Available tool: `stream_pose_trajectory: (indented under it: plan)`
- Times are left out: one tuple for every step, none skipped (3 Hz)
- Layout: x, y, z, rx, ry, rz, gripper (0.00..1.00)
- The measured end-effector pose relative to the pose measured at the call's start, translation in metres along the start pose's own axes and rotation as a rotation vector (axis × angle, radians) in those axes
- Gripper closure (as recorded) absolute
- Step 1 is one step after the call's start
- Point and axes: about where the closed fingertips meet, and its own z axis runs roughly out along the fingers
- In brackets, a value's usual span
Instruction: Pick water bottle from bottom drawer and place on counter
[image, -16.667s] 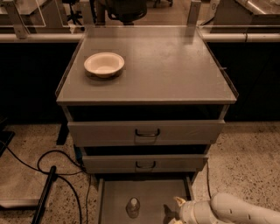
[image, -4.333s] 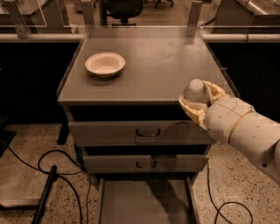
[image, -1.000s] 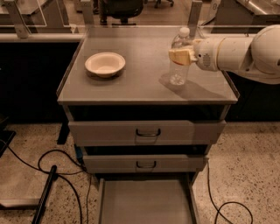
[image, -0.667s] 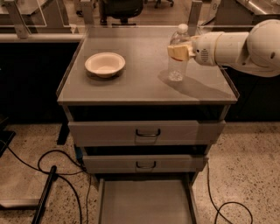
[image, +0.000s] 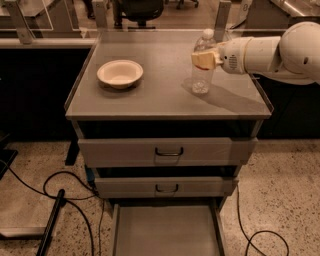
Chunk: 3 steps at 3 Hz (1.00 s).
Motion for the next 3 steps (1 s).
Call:
stream_pose_trajectory:
  plan:
    - [0.0038, -0.0006, 0.0023, -0.012, 0.005, 0.011, 1.00]
    - [0.0002, -0.0008, 0.0012, -0.012, 0.005, 0.011, 0.82]
    - [0.0002, -0.0008, 0.0012, -0.012, 0.005, 0.011, 0.58]
